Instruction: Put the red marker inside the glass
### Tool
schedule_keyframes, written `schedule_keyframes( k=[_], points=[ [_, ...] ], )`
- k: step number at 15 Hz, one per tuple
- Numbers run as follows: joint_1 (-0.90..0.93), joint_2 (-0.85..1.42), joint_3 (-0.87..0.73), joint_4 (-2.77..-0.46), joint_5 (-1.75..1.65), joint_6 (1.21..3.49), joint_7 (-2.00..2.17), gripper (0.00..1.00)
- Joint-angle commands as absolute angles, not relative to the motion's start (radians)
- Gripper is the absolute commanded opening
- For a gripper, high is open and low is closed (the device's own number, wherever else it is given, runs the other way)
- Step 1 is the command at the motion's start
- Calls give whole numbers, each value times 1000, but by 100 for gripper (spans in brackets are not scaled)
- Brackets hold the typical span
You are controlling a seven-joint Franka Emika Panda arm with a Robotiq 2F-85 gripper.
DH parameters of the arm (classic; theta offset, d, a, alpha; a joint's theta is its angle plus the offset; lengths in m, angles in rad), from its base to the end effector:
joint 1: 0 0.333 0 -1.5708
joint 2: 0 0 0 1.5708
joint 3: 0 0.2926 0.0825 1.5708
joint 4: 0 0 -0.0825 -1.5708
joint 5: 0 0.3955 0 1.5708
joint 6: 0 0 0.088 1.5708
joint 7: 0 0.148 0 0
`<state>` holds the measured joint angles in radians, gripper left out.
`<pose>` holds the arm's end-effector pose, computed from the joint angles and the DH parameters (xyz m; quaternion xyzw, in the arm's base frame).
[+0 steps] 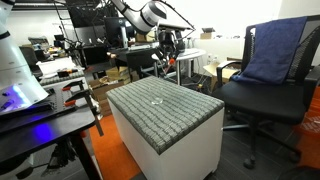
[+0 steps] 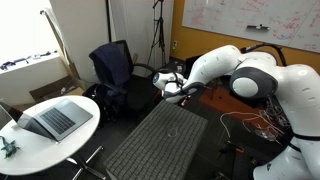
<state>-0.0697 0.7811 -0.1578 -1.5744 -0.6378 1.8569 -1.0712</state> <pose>0.5995 -0.2061 0.1188 0.7539 0.5208 -0.3824 0.1191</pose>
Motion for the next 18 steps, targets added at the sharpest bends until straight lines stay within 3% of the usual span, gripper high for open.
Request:
schedule_keyframes(
  k=[1,18],
  points=[
    [-53,797,-131,-1549,-681,1771,-1052,5],
    [16,946,-55,-1416,-751,1638,-1060,5]
  ],
)
